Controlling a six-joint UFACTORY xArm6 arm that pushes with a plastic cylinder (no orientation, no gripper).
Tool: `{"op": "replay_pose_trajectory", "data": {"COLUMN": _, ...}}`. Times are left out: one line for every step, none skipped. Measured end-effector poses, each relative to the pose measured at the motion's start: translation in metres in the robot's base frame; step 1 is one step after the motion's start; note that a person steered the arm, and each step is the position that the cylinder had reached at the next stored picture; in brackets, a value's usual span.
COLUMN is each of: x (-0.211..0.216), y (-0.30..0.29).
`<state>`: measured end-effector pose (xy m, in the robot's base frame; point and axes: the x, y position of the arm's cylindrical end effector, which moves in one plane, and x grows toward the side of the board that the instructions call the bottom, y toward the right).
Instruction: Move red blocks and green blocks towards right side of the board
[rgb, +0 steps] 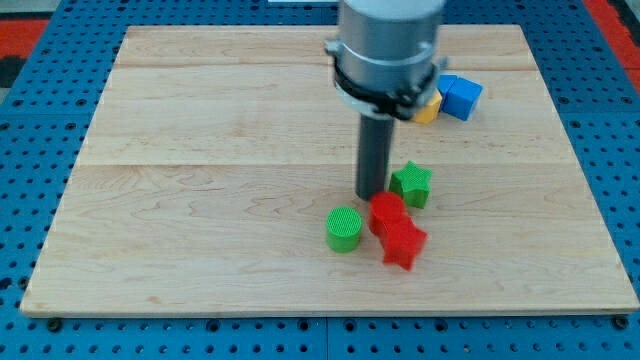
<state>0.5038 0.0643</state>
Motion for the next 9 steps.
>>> {"op": "replay_pose_trajectory", "data": {"x": 0.006, "y": 0.026}}
{"op": "replay_pose_trajectory", "data": {"x": -0.018, "y": 0.001}}
{"op": "replay_pose_trajectory", "data": {"x": -0.019, "y": -0.025}}
{"op": "replay_pose_trajectory", "data": {"x": -0.019, "y": -0.080}}
{"op": "replay_pose_trajectory", "data": {"x": 0.018, "y": -0.107}}
{"op": "replay_pose_trajectory", "data": {"x": 0.086, "y": -0.077}}
{"op": "replay_pose_trajectory", "data": {"x": 0.115, "y": -0.044}}
{"op": "replay_pose_trajectory", "data": {"x": 0.106, "y": 0.003}}
{"op": "replay_pose_trajectory", "data": {"x": 0.076, "y": 0.013}}
